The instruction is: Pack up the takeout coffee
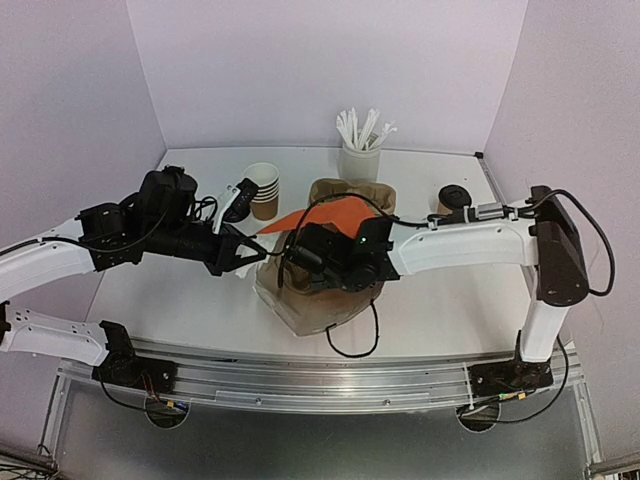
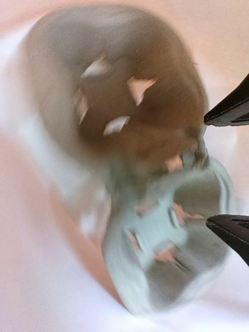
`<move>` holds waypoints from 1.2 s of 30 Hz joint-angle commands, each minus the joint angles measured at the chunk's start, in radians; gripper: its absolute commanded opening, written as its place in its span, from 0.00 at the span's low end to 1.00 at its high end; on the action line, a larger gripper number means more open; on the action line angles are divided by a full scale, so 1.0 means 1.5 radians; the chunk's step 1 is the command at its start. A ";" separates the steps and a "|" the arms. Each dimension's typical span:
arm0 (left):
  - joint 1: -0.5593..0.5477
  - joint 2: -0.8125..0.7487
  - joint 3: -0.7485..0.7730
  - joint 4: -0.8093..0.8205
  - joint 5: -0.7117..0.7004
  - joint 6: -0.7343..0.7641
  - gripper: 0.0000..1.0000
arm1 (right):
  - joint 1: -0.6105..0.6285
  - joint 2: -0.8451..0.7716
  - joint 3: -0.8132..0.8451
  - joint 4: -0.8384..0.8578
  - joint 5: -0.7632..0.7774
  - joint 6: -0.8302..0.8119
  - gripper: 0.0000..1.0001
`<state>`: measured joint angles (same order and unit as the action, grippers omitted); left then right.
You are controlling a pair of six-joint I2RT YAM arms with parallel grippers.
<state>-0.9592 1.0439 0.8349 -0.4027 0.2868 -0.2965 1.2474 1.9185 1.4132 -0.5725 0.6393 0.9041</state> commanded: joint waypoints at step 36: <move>0.002 0.036 0.117 -0.083 0.116 0.078 0.00 | -0.047 0.098 0.123 -0.060 -0.088 -0.351 0.51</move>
<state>-0.9459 1.0904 0.9412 -0.5344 0.3640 -0.2293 1.1947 2.0108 1.5664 -0.6693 0.6050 0.4672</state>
